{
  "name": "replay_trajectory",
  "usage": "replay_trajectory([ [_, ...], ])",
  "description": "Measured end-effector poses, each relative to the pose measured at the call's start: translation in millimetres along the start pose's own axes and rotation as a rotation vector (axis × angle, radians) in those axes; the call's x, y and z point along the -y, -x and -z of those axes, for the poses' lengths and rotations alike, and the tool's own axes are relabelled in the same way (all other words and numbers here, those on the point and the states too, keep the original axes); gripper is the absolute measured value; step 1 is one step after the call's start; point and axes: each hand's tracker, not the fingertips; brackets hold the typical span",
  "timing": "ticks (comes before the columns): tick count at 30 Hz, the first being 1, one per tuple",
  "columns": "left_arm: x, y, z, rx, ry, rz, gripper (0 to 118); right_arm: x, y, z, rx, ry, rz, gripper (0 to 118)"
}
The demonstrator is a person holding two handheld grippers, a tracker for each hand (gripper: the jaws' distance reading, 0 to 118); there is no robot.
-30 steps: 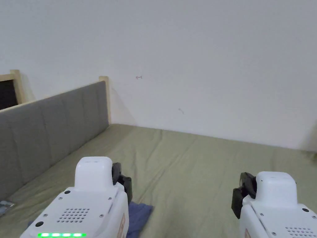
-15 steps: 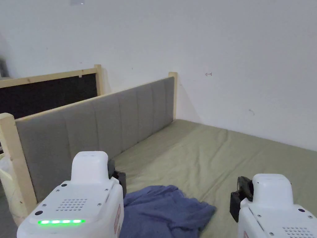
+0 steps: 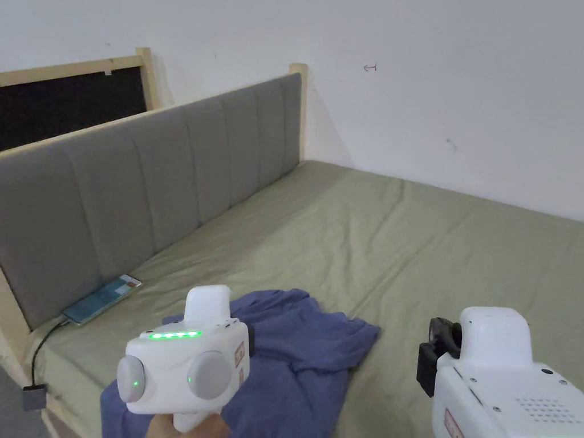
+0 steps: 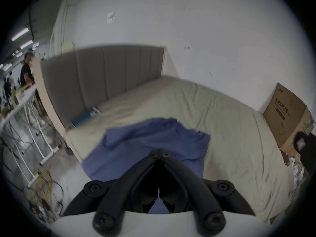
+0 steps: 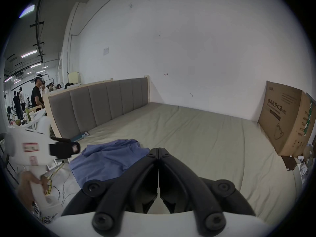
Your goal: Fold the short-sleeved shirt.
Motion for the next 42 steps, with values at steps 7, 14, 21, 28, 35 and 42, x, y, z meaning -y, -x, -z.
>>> replay_trajectory([
  [7, 11, -11, 82, 0.017, 0.216, -0.112, 104, 14, -17, 36, 0.038, 0.091, 0.011, 0],
  [14, 43, -46, 168, 0.002, 0.471, 0.033, 105, 27, -27, 57, 0.044, 0.165, 0.047, 0],
  [21, 48, -54, 158, -0.187, 0.352, 0.078, 42, 36, -36, 60, 0.055, 0.219, 0.033, 0],
  [28, 32, -26, 150, -0.105, 0.383, -0.078, 11, 36, -50, 46, 0.068, 0.220, 0.085, 0],
  [35, 0, -42, 111, 0.099, 0.323, -0.198, 11, 31, -88, 17, 0.154, 0.196, 0.178, 0],
  [42, -39, -153, 63, 0.386, 0.250, -0.073, 11, 19, -139, -35, 0.307, 0.125, 0.224, 0],
])
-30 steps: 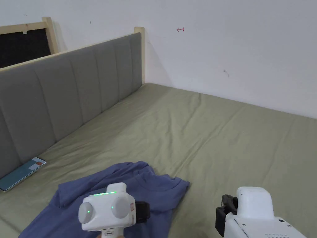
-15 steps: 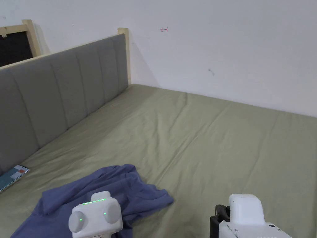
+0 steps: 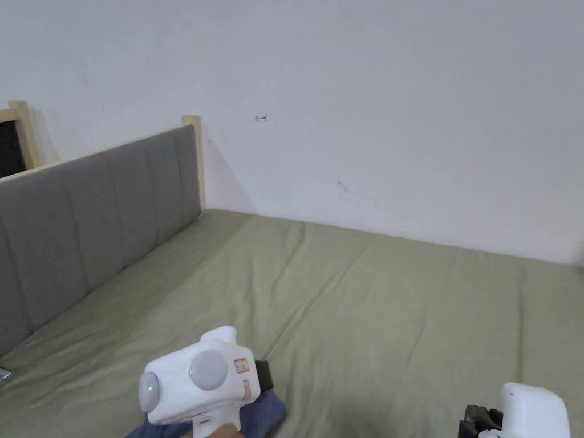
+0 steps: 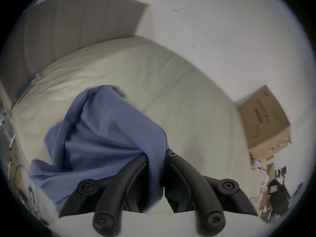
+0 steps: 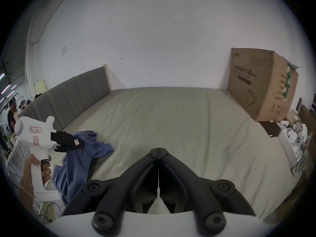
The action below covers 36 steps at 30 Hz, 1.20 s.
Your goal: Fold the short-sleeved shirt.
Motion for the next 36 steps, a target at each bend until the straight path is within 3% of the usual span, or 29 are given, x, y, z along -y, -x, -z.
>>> replay_trajectory([
  [4, 1, -99, -5, 0.134, -0.021, 0.152, 11, -12, -39, -27, 0.071, -0.052, 0.077, 0],
  [9, 43, -224, -5, 0.414, 0.049, 0.312, 11, -20, -89, -74, 0.218, -0.136, 0.101, 0],
  [14, 136, -308, 28, 0.478, 0.197, 0.515, 11, -8, -141, -110, 0.338, -0.155, 0.161, 0],
  [19, 253, -321, 101, 0.376, 0.466, 0.626, 11, 21, -190, -116, 0.417, -0.096, 0.253, 0],
  [23, 315, -304, 126, 0.248, 0.548, 0.757, 12, 43, -215, -108, 0.444, -0.030, 0.315, 0],
  [24, 318, -297, 128, 0.228, 0.567, 0.765, 19, 48, -220, -106, 0.444, -0.017, 0.327, 0],
  [26, 319, -292, 130, 0.247, 0.605, 0.740, 69, 53, -225, -99, 0.448, 0.005, 0.349, 0],
  [27, 314, -290, 128, 0.288, 0.622, 0.702, 85, 54, -226, -97, 0.444, 0.011, 0.358, 0],
  [28, 304, -290, 126, 0.306, 0.620, 0.673, 97, 55, -226, -94, 0.439, 0.015, 0.364, 0],
  [29, 295, -290, 122, 0.307, 0.601, 0.646, 99, 55, -225, -91, 0.431, 0.019, 0.368, 0],
  [33, 249, -284, 95, 0.346, 0.490, 0.598, 98, 51, -209, -81, 0.395, 0.031, 0.335, 0],
  [34, 237, -278, 85, 0.346, 0.470, 0.598, 89, 49, -204, -79, 0.387, 0.033, 0.323, 0],
  [35, 226, -270, 76, 0.343, 0.438, 0.591, 68, 48, -198, -76, 0.377, 0.035, 0.313, 0],
  [36, 213, -261, 67, 0.338, 0.389, 0.586, 37, 47, -192, -73, 0.361, 0.039, 0.306, 0],
])
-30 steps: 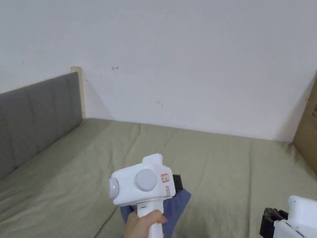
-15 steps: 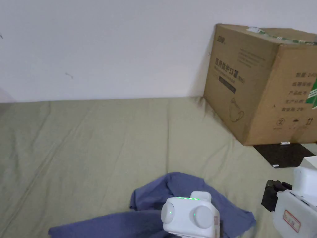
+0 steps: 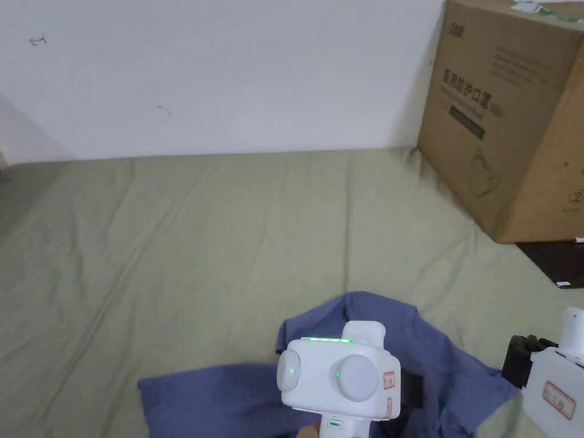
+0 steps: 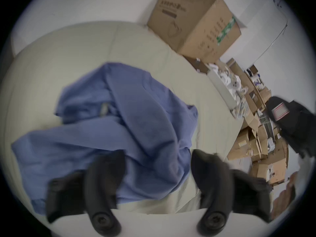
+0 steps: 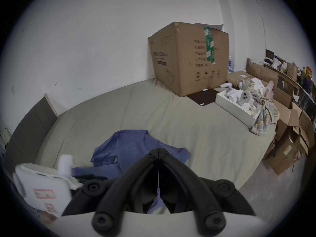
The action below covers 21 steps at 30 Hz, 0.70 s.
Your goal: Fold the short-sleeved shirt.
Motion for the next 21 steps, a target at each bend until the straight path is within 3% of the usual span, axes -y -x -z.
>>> replay_trajectory([
  [1, 3, 12, -14, -0.030, -0.031, -0.006, 2, 1, 7, 1, -0.018, 0.003, -0.004, 0],
  [6, 37, 93, -62, -0.186, -0.031, -0.138, 1, 15, 47, 4, -0.093, 0.030, -0.079, 0],
  [10, 55, 164, -95, -0.271, -0.052, -0.335, 3, 27, 74, 11, -0.142, 0.059, -0.119, 0],
  [11, 53, 177, -102, -0.275, -0.053, -0.358, 11, 28, 79, 12, -0.153, 0.066, -0.127, 0],
  [12, 50, 192, -108, -0.290, -0.053, -0.383, 30, 30, 85, 15, -0.162, 0.076, -0.141, 0],
  [13, 45, 203, -112, -0.303, -0.046, -0.392, 69, 32, 90, 16, -0.167, 0.080, -0.155, 0],
  [14, 36, 215, -116, -0.324, -0.040, -0.379, 80, 33, 94, 19, -0.170, 0.085, -0.169, 0],
  [17, 15, 238, -118, -0.365, -0.058, -0.381, 108, 35, 101, 27, -0.176, 0.099, -0.188, 0],
  [21, -9, 273, -93, -0.379, -0.041, -0.457, 109, 38, 101, 42, -0.168, 0.127, -0.189, 0],
])
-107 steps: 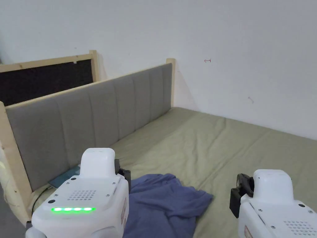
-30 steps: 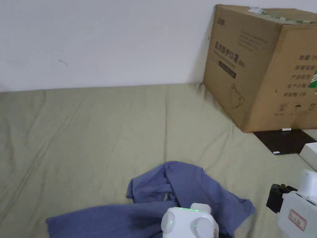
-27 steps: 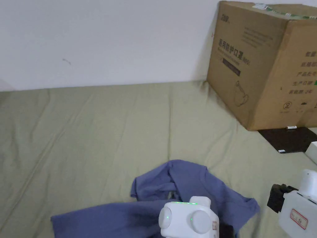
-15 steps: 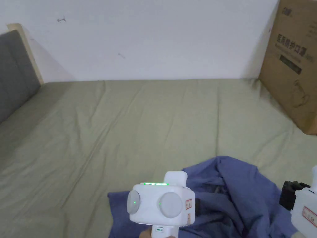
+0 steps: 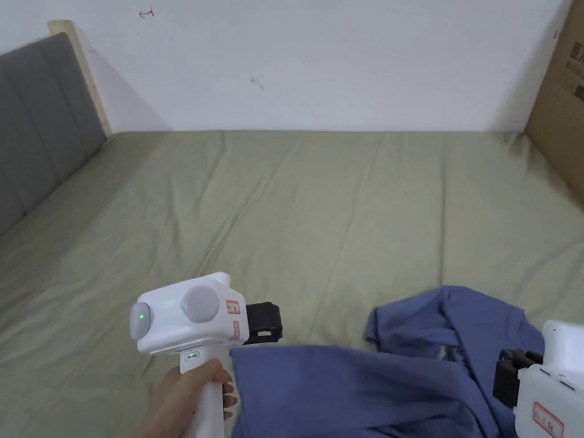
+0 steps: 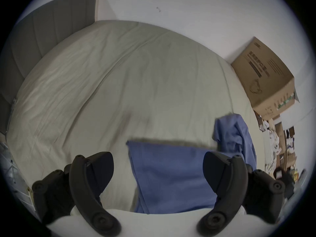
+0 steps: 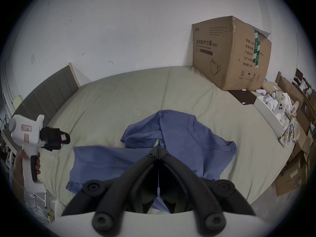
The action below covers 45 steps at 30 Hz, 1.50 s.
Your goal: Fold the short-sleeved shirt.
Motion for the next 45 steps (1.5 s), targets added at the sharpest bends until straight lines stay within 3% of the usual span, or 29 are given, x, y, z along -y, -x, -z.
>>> replay_trajectory([
  [3, 1, 3, 45, -0.072, 0.108, -0.007, 106, 3, -6, 9, 0.012, 0.026, 0.007, 0],
  [6, 12, 5, 77, -0.102, 0.142, 0.002, 83, 7, -12, 16, 0.036, 0.054, -0.007, 0],
  [7, 21, 4, 79, -0.172, 0.111, 0.031, 80, 8, -14, 19, 0.045, 0.065, -0.012, 0],
  [8, 24, 0, 74, -0.138, 0.070, 0.054, 78, 10, -16, 22, 0.053, 0.073, -0.010, 0],
  [9, 25, -6, 69, -0.165, 0.062, 0.076, 70, 11, -19, 25, 0.057, 0.078, -0.004, 0],
  [12, 30, -12, 61, -0.188, 0.034, 0.135, 16, 10, -24, 30, 0.057, 0.092, 0.024, 0],
  [13, 29, -12, 60, -0.180, 0.036, 0.127, 6, 9, -25, 31, 0.057, 0.092, 0.027, 0],
  [18, 27, -18, 36, -0.158, -0.005, 0.150, 6, -16, -35, 39, 0.004, 0.084, -0.013, 0],
  [21, 26, -17, 6, -0.096, -0.069, 0.109, 6, -50, -47, 55, -0.114, 0.077, 0.017, 1],
  [23, 26, -16, -15, -0.068, -0.118, 0.098, 6, -76, -51, 76, -0.160, 0.116, 0.009, 19],
  [25, 29, -21, -31, -0.063, -0.147, 0.124, 6, -97, -50, 105, -0.182, 0.148, -0.057, 40],
  [26, 32, -23, -37, -0.062, -0.158, 0.128, 6, -105, -49, 125, -0.182, 0.176, -0.103, 80],
  [27, 33, -26, -44, -0.055, -0.173, 0.139, 6, -110, -47, 149, -0.175, 0.206, -0.156, 108],
  [28, 35, -27, -48, -0.053, -0.180, 0.148, 6, -115, -45, 167, -0.170, 0.240, -0.218, 118],
  [33, 37, -27, -49, -0.065, -0.192, 0.172, 6, -129, -32, 266, -0.059, 0.369, -0.493, 118],
  [36, 33, -26, -38, -0.067, -0.183, 0.161, 6, -122, -31, 306, -0.009, 0.466, -0.536, 117],
  [38, 31, -25, -32, -0.076, -0.170, 0.155, 6, -112, -31, 324, -0.013, 0.521, -0.516, 114],
  [40, 30, -26, -27, -0.084, -0.163, 0.155, 6, -108, -33, 330, -0.108, 0.578, -0.394, 106],
  [41, 30, -26, -25, -0.087, -0.158, 0.158, 6, -109, -35, 331, -0.097, 0.563, -0.359, 106],
  [43, 30, -27, -25, -0.094, -0.152, 0.164, 6, -110, -33, 330, -0.073, 0.549, -0.370, 101],
  [45, 31, -29, -26, -0.101, -0.165, 0.192, 6, -115, -31, 322, -0.090, 0.541, -0.386, 83],
])
